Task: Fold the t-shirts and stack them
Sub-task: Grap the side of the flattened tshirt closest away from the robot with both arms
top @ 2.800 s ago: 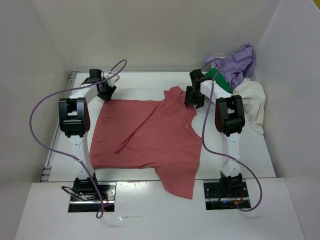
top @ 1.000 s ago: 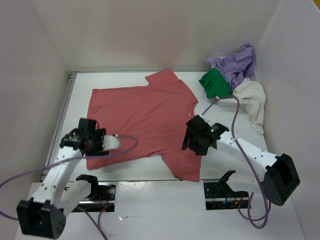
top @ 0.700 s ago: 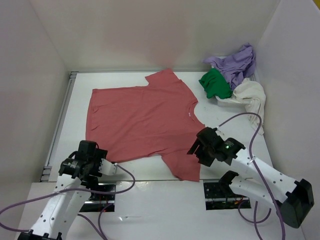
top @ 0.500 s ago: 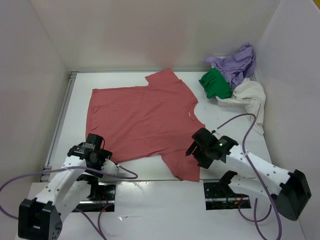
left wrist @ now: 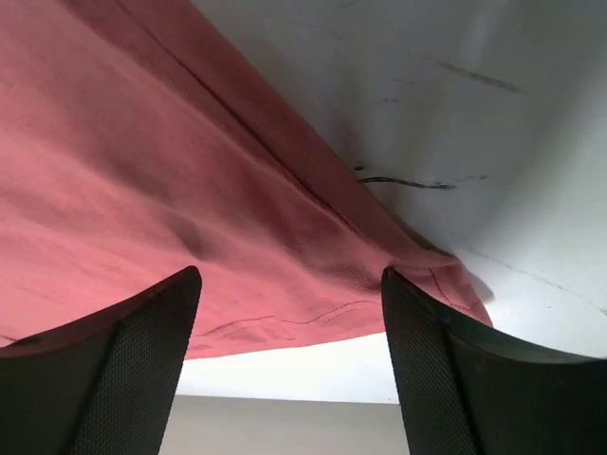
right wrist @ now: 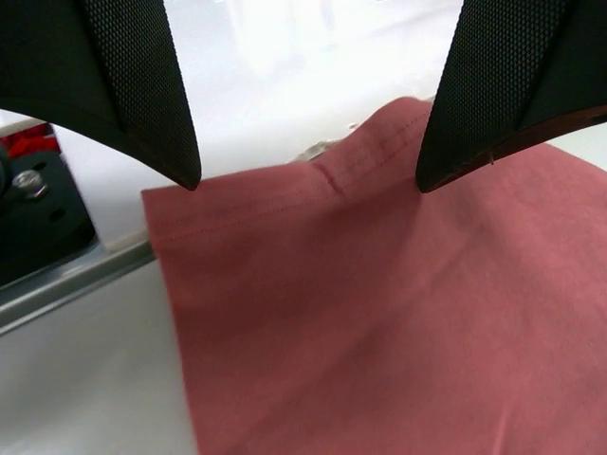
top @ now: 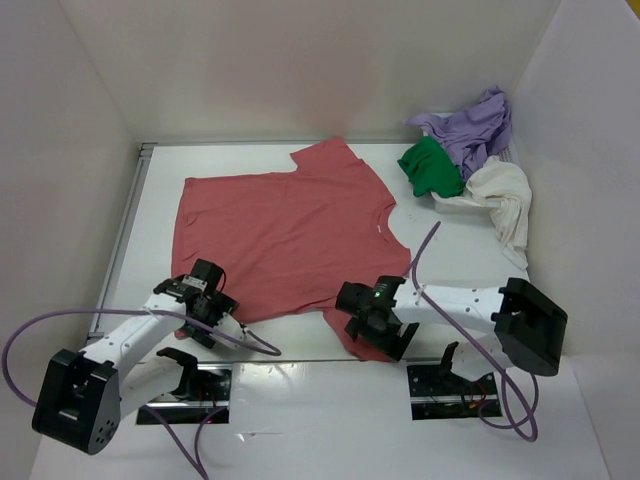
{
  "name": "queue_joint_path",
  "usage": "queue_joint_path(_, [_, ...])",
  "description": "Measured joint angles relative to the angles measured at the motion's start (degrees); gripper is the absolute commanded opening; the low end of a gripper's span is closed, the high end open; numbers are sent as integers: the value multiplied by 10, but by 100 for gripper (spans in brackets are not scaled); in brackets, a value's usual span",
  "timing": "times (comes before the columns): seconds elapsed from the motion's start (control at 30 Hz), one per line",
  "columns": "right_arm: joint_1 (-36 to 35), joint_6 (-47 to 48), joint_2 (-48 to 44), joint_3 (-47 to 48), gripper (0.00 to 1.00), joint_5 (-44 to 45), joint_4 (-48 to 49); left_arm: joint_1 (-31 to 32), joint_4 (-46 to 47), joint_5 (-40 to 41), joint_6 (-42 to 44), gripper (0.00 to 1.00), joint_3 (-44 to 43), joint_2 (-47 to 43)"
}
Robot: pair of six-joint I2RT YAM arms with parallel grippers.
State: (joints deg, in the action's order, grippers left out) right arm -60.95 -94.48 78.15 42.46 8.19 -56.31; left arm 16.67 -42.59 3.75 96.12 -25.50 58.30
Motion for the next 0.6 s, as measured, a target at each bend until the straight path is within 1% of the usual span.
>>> queue_joint_path(0.03, [-6, -8, 9, 7, 100, 0, -5, 2, 4, 4, -4, 79, 0, 2])
queue_joint_path(0.1, [-12, -23, 16, 13, 100, 0, -11, 6, 11, 11, -7, 70, 0, 10])
queue_joint_path(0.13, [-12, -29, 16, 13, 100, 0, -15, 8, 13, 16, -8, 59, 0, 16])
queue_joint_path(0.2, [-12, -44, 14, 13, 100, 0, -24, 12, 18, 24, -12, 46, 0, 26])
queue_joint_path(0.23, [-12, -52, 10, 12, 100, 0, -27, 15, 21, 28, -17, 38, -1, 31])
queue_joint_path(0.27, [-12, -59, 4, 12, 100, 0, -29, 18, 24, 30, -19, 13, -2, 35])
queue_joint_path(0.3, [-12, -66, -2, 12, 100, 0, -31, 20, 27, 31, -23, 5, -2, 40])
queue_joint_path(0.33, [-12, -73, -9, 12, 100, 0, -33, 23, 31, 32, -25, 1, -3, 46])
queue_joint_path(0.37, [-12, -78, -13, 12, 100, 0, -34, 24, 35, 30, -33, 0, -6, 50])
queue_joint_path(0.6, [-30, -114, -20, 10, 100, -11, -49, 27, 67, 1, -127, 0, -40, 68])
